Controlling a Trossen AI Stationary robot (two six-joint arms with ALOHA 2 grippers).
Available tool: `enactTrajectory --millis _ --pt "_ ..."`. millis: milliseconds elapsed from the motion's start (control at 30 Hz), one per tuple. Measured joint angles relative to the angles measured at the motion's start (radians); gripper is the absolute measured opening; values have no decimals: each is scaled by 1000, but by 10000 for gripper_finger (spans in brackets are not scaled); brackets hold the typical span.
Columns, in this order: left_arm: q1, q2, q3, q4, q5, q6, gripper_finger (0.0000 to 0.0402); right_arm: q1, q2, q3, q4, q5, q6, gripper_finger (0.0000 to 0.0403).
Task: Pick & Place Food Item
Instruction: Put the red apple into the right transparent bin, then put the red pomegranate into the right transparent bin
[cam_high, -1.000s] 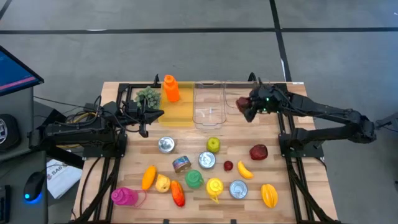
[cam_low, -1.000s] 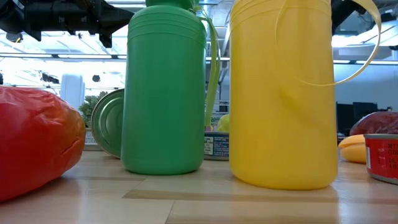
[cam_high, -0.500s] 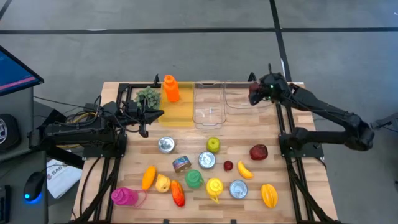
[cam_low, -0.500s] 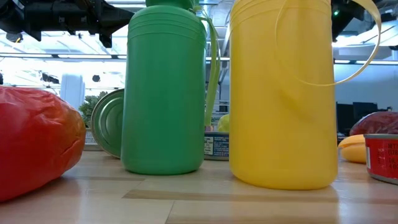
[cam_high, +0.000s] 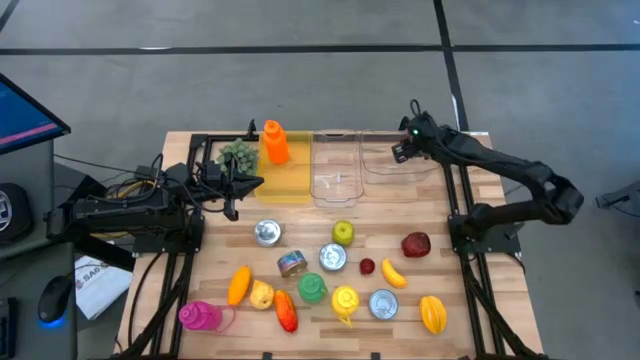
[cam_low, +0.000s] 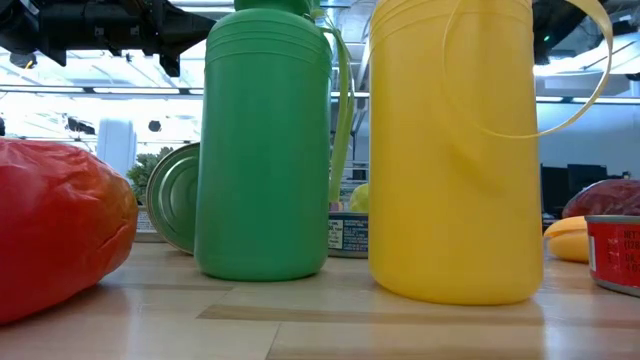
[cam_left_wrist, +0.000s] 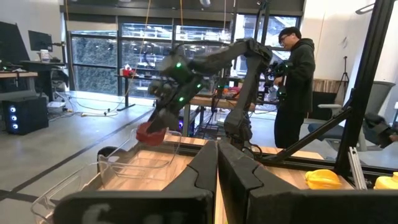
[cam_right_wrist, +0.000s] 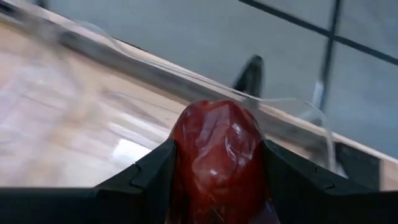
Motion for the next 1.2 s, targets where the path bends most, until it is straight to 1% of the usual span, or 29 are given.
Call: enactTrajectory --millis 233,567,733,833,1033,1200 --pt "0 0 0 0 0 0 1 -42 113 0 33 4 0 208" --pt "0 0 0 0 0 0 1 -42 210 0 34 2 1 212" --pt "0 0 0 -2 0 0 1 -42 229 0 33 14 2 241" --pt "0 0 0 -2 0 0 1 -41 227 0 34 53 4 262" --pt "0 0 0 -2 0 0 1 -40 210 0 33 55 3 297" --pt "0 0 0 -3 0 0 1 -40 180 0 32 54 -7 310"
